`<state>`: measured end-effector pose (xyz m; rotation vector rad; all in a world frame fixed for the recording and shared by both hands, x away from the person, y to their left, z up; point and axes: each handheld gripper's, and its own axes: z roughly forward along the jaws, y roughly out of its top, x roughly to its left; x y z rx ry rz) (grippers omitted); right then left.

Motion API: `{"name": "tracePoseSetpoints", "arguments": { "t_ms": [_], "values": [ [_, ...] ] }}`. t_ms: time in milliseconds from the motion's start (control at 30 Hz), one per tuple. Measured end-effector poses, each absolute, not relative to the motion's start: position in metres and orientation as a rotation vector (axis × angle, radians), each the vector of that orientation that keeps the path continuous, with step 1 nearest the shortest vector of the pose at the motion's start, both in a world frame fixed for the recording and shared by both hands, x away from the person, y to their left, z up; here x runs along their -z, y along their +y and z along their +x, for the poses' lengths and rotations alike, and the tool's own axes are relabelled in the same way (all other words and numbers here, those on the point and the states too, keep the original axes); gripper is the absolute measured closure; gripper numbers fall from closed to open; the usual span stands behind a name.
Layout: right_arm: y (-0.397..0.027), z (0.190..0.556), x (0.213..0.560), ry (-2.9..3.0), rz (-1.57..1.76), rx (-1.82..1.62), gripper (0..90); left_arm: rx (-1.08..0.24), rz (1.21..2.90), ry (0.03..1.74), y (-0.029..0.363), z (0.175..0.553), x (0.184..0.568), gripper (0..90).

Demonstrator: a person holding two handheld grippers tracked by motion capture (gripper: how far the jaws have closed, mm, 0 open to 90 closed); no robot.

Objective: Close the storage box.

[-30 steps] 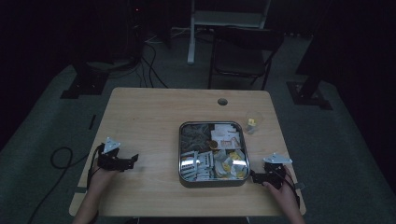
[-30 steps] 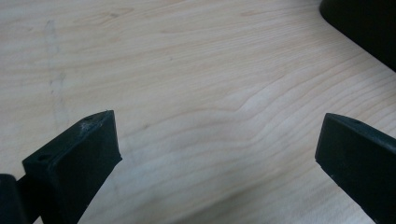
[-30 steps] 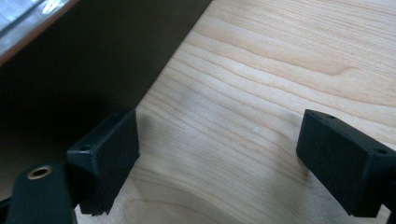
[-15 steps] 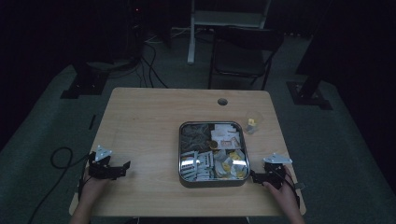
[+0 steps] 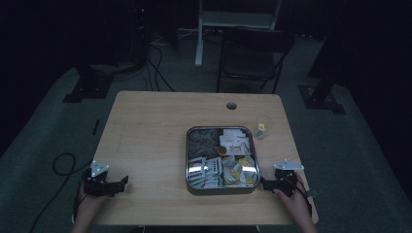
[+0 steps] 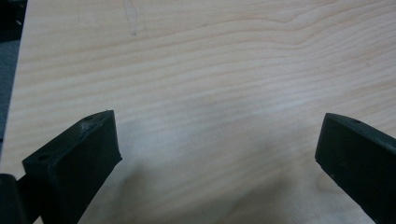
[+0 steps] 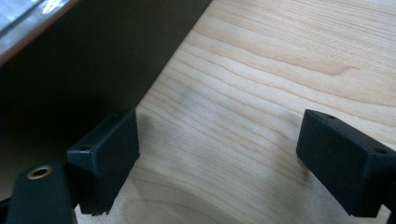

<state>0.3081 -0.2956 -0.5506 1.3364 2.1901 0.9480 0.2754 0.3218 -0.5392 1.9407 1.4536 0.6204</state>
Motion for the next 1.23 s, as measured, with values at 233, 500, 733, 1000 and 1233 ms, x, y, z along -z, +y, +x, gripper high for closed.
{"name": "tracePoseSetpoints", "arguments": {
  "t_ms": [233, 500, 733, 1000, 1233],
  "values": [
    [-0.2956, 0.3081, 0.5506, 2.190, 1.336, -0.948, 12.7, -0.641, 1.921, 1.513, 0.3251, 0.2693, 0.5404, 0.5],
    [-0.2956, 0.3081, 0.5506, 2.190, 1.336, -0.948, 12.7, -0.647, 1.949, 1.548, 0.3262, 0.2691, 0.5461, 0.5],
    [-0.2956, 0.3081, 0.5506, 2.190, 1.335, -0.948, 12.7, -0.627, 1.946, 1.549, 0.3264, 0.2709, 0.5466, 0.5],
    [-0.2956, 0.3081, 0.5506, 2.190, 1.335, -0.948, 12.7, -0.624, 1.949, 1.543, 0.3269, 0.2712, 0.5466, 0.5],
    [-0.2956, 0.3081, 0.5506, 2.190, 1.336, -0.949, 12.6, -0.623, 1.949, 1.541, 0.3268, 0.2712, 0.5467, 0.5]
  ]
}}
